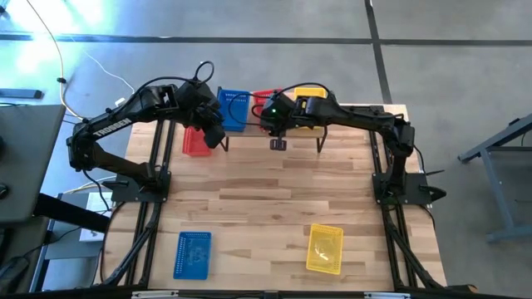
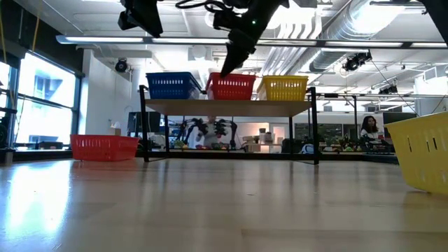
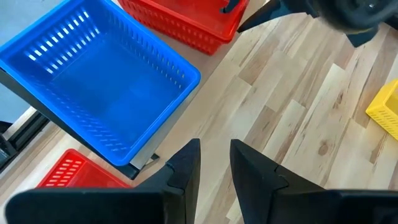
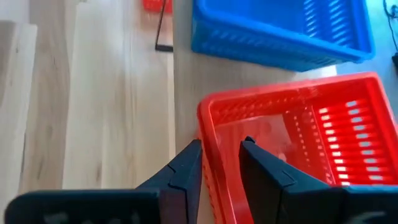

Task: Stack baskets on shelf by color
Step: Stack the bottom red basket into the other red basket on the shelf

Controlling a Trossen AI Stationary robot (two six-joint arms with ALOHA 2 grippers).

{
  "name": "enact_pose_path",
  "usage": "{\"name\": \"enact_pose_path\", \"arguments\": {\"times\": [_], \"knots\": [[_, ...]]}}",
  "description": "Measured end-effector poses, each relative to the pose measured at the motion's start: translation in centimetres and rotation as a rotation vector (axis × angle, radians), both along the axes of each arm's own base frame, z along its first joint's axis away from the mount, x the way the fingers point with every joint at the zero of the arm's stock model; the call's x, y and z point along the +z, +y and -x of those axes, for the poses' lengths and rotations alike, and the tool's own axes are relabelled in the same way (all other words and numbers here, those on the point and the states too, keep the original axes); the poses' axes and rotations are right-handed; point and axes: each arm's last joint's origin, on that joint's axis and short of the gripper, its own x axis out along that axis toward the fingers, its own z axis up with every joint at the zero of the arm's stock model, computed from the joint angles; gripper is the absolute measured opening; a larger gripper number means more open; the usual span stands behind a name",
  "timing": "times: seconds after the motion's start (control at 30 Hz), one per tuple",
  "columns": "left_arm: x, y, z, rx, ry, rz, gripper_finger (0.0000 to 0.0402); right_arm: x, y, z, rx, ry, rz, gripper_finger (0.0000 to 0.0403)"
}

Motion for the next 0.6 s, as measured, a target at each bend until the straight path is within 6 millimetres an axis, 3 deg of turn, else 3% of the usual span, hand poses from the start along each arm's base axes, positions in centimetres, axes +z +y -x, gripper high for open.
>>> {"name": "enact_pose_path", "arguments": {"times": [0.6], "knots": [[0.0,0.0,-0.01,0.001,-0.001,0.0,0.0078,-0.46,0.13,-0.55,0.007,-0.022,-0.038,0.0094]]}}
